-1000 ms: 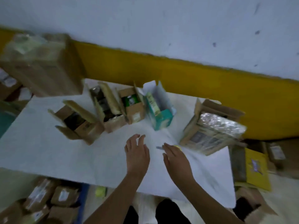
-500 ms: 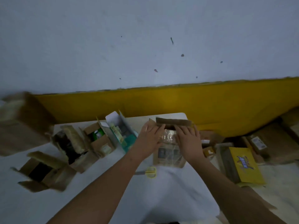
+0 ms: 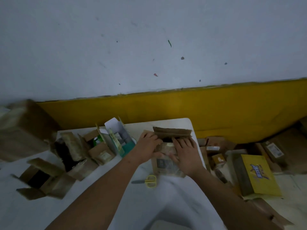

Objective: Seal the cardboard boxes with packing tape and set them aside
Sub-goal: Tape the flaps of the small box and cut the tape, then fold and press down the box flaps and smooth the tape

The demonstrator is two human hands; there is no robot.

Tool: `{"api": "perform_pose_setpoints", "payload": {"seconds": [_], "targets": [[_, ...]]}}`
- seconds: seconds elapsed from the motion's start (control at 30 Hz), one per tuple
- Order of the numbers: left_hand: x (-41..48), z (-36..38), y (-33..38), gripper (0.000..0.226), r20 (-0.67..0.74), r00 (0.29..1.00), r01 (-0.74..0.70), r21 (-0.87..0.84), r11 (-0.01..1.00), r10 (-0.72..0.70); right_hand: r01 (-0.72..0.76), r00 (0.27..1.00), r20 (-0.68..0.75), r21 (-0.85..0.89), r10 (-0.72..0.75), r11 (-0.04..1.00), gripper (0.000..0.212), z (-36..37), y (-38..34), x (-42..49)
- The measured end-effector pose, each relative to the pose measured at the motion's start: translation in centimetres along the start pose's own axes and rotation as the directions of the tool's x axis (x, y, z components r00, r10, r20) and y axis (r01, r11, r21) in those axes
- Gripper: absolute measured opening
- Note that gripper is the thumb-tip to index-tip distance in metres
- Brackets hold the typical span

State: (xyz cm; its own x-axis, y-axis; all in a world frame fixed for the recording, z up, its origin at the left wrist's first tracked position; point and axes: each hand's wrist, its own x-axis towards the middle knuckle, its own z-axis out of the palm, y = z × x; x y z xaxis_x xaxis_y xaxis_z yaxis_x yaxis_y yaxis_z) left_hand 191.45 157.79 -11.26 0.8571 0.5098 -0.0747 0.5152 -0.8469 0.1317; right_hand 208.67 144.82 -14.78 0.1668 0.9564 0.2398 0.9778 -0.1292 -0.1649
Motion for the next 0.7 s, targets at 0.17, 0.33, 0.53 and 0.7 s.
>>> {"api": "perform_pose_setpoints", "payload": {"seconds": [0.17, 0.33, 0.53, 0.7], "targets": [[-0.9, 0.3, 1.0, 0.063, -0.085, 0.994, 0.066, -0.100, 0.993, -0.074, 0.060, 0.998, -0.043, 0.117, -0.056, 0.991, 0.053, 0.0, 0.8, -0.1], [-2.8, -0.3, 3.3, 0.034, -0.197, 0.966, 0.131, -0.194, 0.972, -0.170, 0.109, 0.962, -0.264, 0.136, -0.071, 0.985, 0.037, -1.5, 0.2, -1.1], [-4.7, 1.6, 4.2, 0.010, -0.363, 0.922, 0.106, -0.093, 0.990, -0.133, 0.161, 0.959, -0.257, 0.144, -0.120, 0.976, 0.026, -2.3, -0.4, -2.7], [-4.9, 1.3, 4.7, 0.010, -0.349, 0.916, 0.153, -0.148, 0.977, -0.197, 0.257, 0.961, -0.136, 0.132, -0.240, 0.957, 0.049, -3.3, 1.7, -2.4]]}}
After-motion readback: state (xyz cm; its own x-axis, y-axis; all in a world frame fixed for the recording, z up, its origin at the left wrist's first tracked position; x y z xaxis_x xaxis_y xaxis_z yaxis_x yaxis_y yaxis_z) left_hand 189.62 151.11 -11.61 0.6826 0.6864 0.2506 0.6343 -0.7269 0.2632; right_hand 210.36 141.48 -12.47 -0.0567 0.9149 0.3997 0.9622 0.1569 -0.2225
